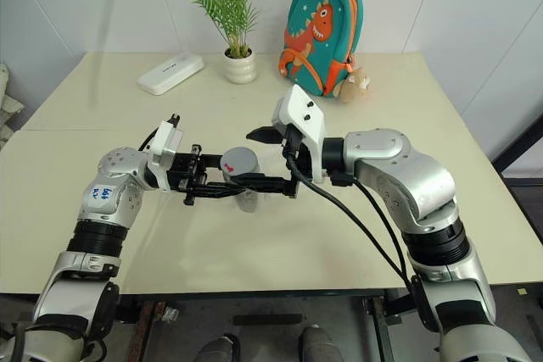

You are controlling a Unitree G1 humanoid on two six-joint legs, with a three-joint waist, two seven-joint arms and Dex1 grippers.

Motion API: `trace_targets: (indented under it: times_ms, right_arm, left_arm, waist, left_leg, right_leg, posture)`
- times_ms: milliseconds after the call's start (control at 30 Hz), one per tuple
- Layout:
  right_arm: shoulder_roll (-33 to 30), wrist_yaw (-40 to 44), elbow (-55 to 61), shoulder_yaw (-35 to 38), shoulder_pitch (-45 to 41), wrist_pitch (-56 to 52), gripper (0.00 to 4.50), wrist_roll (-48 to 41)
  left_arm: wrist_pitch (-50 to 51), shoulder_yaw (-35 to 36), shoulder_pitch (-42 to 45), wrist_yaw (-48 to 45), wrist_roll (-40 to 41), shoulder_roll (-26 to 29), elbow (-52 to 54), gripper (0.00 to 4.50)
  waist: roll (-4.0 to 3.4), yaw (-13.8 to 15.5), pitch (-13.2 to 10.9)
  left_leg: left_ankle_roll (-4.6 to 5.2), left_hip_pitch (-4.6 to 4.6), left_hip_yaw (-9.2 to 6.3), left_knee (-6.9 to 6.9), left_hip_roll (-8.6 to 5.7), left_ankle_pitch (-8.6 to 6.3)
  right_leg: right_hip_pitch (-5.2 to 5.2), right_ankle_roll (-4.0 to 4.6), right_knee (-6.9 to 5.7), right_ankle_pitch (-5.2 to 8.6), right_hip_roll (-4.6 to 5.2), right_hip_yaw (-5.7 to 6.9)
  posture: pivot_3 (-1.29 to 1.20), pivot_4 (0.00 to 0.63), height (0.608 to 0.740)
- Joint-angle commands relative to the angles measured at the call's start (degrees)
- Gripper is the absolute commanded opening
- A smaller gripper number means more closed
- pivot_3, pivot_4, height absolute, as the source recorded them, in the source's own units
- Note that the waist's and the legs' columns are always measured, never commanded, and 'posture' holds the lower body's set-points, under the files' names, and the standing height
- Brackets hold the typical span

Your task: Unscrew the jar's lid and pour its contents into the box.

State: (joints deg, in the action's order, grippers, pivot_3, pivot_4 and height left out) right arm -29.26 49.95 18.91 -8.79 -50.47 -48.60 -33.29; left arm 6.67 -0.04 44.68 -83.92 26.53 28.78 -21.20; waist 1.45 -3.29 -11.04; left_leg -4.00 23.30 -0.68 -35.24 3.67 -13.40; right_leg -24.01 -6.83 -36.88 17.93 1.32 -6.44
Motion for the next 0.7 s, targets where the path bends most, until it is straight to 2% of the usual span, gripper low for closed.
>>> trace_targets:
  times_ms: [33, 700]
  right_arm:
    - [1.05, -0.78, 2.70, 1.02, -0.99, -0.40, 4.48, -1.75]
    - [2.89, -1.04, -1.25, -1.85, -2.40, 0.68, 4.48, 1.25]
  left_arm:
    - [-1.15, 0.43, 0.89, -0.35, -0.07, 0.02, 0.34, 1.95]
    - [-2.06, 0.30, 0.70, -0.06, -0.26, -0.16, 0.39, 1.95]
  waist:
    - [0.00, 0.01, 0.00]
    - [0.00, 0.03, 0.00]
  left_leg:
    - [0.00, 0.00, 0.00, 0.00, 0.00, 0.00]
    - [0.00, 0.00, 0.00, 0.00, 0.00, 0.00]
  right_leg:
    - [0.00, 0.00, 0.00, 0.00, 0.00, 0.00]
    - [0.00, 0.01, -0.01, 0.00, 0.00, 0.00]
  posture:
    - [0.00, 0.150, 0.740]
    - [0.00, 0.150, 0.740]
